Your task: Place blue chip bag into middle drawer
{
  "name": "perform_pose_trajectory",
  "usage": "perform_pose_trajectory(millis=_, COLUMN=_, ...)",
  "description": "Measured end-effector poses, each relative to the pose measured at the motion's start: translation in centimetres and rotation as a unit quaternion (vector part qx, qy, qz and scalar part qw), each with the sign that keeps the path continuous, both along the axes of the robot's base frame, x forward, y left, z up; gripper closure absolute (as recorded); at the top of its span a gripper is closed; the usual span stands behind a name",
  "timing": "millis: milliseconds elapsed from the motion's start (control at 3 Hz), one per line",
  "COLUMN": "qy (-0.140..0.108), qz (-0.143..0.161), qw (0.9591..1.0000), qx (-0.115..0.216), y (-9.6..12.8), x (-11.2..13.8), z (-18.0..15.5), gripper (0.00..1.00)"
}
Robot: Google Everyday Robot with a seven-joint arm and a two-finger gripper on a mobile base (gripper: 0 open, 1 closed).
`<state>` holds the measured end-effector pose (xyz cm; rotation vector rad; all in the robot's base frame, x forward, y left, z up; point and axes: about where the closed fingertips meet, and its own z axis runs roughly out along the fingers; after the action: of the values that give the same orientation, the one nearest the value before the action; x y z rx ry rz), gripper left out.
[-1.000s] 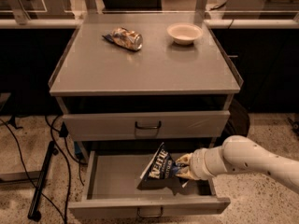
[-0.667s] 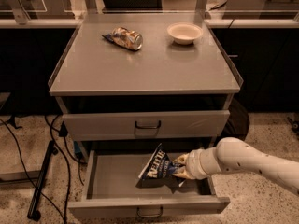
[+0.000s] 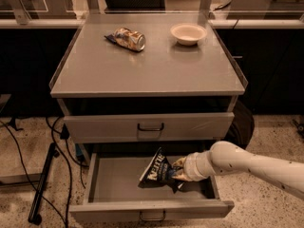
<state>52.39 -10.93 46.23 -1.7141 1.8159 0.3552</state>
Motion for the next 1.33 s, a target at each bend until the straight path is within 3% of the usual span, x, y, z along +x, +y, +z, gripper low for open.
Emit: perform_pose_trajectory(millis=1333, qy=0.014, qz=0.000, qw=0.9998, qx=-0.013, y=2.7, x=3.9, z=-5.3, gripper=1.00)
